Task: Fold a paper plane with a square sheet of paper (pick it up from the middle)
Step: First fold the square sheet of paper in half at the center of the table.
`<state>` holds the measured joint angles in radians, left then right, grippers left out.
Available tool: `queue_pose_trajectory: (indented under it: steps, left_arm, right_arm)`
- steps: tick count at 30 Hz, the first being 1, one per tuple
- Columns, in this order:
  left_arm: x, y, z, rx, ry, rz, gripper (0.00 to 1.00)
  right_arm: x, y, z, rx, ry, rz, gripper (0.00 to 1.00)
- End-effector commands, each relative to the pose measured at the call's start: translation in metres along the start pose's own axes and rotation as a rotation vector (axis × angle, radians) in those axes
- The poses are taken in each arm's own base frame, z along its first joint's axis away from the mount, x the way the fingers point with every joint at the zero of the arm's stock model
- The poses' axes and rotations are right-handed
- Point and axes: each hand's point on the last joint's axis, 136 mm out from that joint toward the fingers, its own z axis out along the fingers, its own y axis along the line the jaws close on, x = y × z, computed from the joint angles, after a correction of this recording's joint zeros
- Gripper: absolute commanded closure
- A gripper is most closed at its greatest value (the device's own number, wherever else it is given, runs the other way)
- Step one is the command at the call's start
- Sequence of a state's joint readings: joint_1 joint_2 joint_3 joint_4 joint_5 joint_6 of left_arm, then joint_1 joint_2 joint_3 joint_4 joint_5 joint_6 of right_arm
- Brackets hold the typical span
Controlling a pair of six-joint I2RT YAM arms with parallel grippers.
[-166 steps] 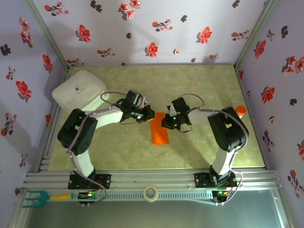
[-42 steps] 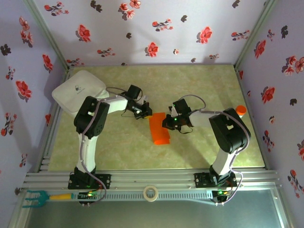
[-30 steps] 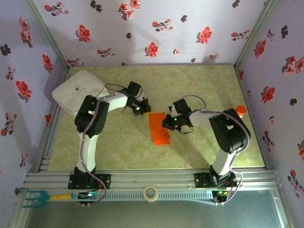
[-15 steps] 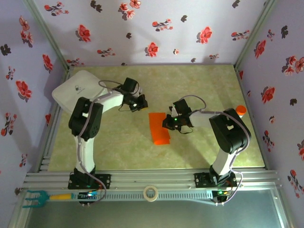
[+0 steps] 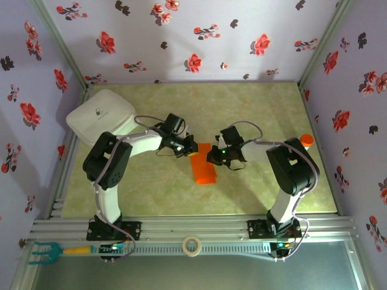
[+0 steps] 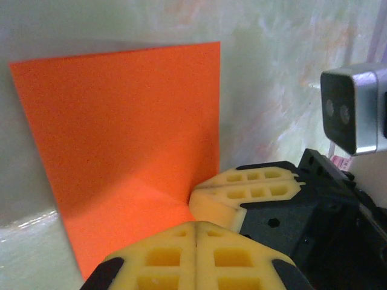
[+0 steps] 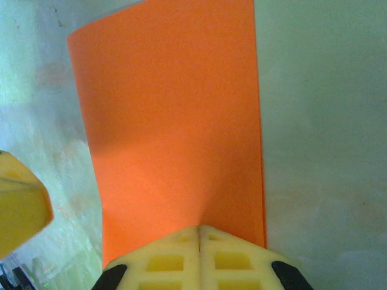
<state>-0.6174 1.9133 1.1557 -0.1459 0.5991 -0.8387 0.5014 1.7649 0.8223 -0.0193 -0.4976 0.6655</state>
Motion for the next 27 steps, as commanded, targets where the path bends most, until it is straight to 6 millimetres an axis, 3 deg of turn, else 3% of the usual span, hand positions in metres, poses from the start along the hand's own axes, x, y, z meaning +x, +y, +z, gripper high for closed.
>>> queue_pose_trajectory:
  steps: [1,10,17,21,27]
  left_arm:
    - [0.006,0.001,0.002,0.035,0.015,-0.020,1.00]
    - [0.033,0.043,0.017,-0.017,0.078,-0.043,1.00]
    - [0.037,0.071,0.002,-0.159,0.079,0.001,1.00]
    - [0.032,0.051,-0.005,-0.126,0.055,0.023,1.00]
    - [0.031,-0.002,-0.005,-0.004,0.023,0.056,1.00]
  right_arm:
    - [0.037,-0.068,0.003,0.245,0.086,0.119,1.00]
    - [0.040,-0.070,0.002,0.245,0.089,0.121,1.00]
    - [0.041,-0.070,0.001,0.245,0.087,0.124,1.00]
    - [0.041,-0.070,0.000,0.247,0.086,0.124,1.00]
    - [0.041,-0.070,-0.001,0.248,0.077,0.123,1.00]
